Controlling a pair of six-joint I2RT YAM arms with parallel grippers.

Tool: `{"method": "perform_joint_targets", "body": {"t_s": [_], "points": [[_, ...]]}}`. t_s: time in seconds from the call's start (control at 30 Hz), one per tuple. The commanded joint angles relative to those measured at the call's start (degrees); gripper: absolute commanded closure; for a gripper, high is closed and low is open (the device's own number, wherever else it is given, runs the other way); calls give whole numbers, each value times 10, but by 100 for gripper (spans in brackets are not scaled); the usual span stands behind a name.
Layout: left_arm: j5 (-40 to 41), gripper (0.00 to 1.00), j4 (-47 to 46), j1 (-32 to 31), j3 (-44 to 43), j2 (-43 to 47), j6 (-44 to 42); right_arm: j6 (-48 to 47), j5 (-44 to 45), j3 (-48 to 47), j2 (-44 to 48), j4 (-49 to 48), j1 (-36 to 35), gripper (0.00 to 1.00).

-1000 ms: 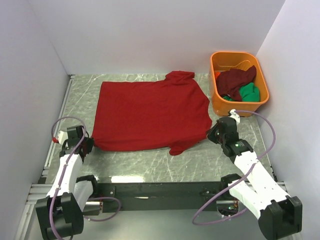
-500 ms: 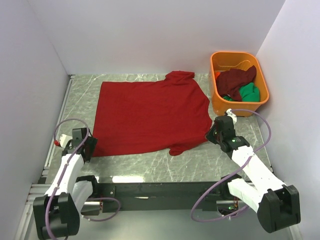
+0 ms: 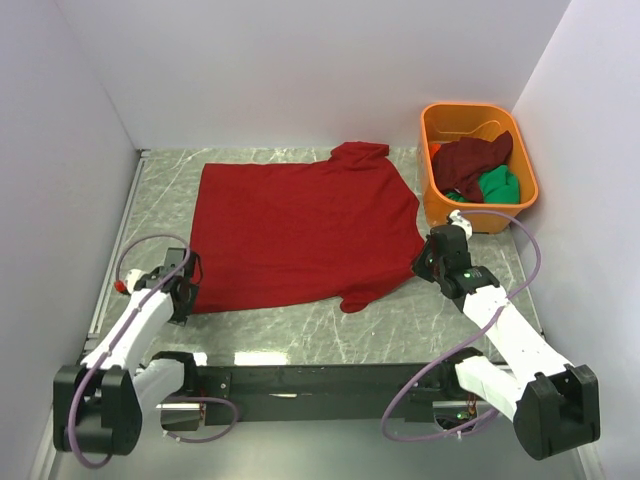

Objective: Fold and stack the t-shirts
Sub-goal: Fold the tshirt

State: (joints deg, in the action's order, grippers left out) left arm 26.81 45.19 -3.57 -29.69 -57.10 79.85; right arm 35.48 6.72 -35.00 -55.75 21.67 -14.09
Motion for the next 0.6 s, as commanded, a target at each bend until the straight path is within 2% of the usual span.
{"method": "perform_joint_targets", "body": {"t_s": [0.0,0.2,0.37,0.43,0.57], "points": [[36,46,32,-3,-26,-34,29,-16,-7,-16,5,-16,3,86],[33,57,21,-23,-16,-45,42,-16,-13,-6,13,-22,2,85],[31,56,-11,-23,2,-70,36,-20,-5,-6,12,-23,2,85],[25,58,-27,-22,10,-73,27,-21,-3,-5,13,-22,3,85],[18,74,-66,-22,23,-66,-1,-22,0,-5,17,-16,2,85]]}}
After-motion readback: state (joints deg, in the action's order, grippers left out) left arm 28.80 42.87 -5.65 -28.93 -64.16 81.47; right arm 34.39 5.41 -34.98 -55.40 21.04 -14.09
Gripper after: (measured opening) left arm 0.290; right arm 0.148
